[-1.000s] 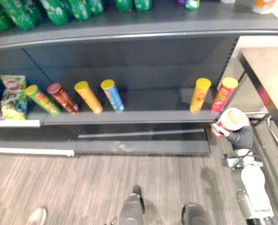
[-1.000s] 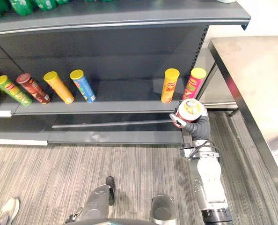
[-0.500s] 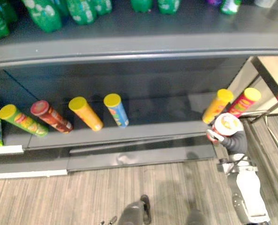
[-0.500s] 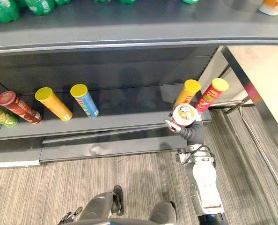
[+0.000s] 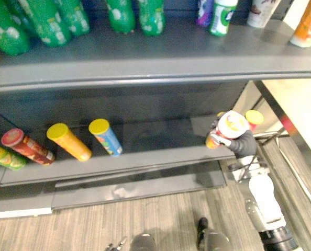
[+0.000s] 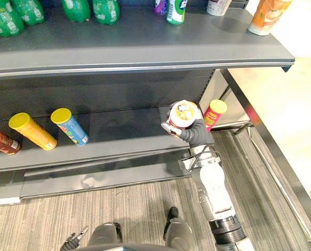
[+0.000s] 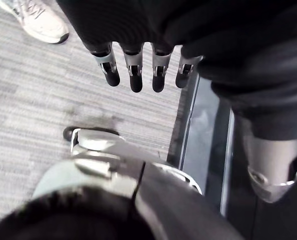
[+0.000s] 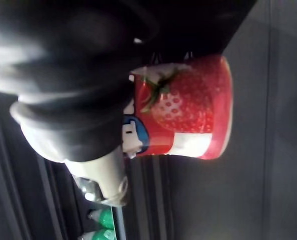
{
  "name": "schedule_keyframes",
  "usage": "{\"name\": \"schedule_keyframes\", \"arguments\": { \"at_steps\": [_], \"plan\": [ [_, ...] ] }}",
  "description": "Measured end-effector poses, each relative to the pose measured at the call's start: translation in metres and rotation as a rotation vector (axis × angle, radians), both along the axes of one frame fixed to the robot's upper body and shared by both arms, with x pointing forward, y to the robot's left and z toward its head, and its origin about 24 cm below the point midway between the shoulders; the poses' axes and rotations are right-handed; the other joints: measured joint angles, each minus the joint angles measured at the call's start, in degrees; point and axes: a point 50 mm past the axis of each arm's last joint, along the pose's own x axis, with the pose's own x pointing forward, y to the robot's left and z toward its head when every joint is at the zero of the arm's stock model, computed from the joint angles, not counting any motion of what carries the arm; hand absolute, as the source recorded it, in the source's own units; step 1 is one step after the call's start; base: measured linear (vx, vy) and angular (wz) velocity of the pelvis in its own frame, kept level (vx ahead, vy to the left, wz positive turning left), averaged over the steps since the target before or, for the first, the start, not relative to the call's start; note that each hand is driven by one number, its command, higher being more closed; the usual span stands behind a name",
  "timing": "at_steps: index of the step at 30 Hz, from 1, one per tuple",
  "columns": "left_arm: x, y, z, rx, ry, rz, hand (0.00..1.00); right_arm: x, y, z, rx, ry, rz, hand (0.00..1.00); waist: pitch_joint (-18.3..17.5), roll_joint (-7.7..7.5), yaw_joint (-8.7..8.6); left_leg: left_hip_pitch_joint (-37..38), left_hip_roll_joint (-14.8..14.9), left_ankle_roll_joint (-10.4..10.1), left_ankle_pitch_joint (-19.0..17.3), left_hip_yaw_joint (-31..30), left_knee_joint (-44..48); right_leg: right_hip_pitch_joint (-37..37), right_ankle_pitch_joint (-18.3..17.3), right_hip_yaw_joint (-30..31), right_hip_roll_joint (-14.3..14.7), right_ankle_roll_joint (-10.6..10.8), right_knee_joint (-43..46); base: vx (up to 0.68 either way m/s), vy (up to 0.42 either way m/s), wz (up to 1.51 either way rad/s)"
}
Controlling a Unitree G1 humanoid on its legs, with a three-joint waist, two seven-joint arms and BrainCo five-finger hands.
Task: Put the gum and the chips on the shelf.
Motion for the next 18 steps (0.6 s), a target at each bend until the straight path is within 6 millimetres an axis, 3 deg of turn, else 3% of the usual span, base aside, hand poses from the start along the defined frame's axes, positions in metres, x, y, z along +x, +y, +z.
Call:
{"name": "schedule_keyframes", "arguments": {
  "at_steps": [5, 10, 18],
  "plan": [
    [-0.012, -0.002, -0.003, -0.006, 0.037, 0.034, 0.0, 0.001, 0.005, 0.0, -0.001, 0.018, 0.031, 1.0, -0.2, 0.17, 0.06, 5.2, 1.0, -2.5, 6.3, -0.8, -10.7, 1.8, -1.0, -2.4, 2.3, -1.9, -0.4, 0.12, -0.181, 0.19],
    [-0.014, -0.003, -0.002, -0.004, 0.03, 0.045, 0.0, 0.0, 0.01, -0.004, -0.01, 0.032, 0.058, 1.0, -0.6, 0.32, -0.03, 6.6, 0.9, -2.8, 7.8, -0.6, -13.5, 3.5, 0.2, -2.9, 2.7, -2.0, -3.5, 0.03, -0.016, 0.02],
    [-0.014, -0.005, -0.002, 0.004, 0.023, 0.045, 0.0, -0.004, 0.017, -0.018, -0.028, 0.12, 0.102, 1.0, -3.1, 0.97, -0.03, 8.3, -1.0, -2.1, 8.9, 2.7, -16.8, 8.3, 8.0, -0.9, 2.7, -0.9, -17.0, -0.01, 0.05, -0.14]
  ]
}}
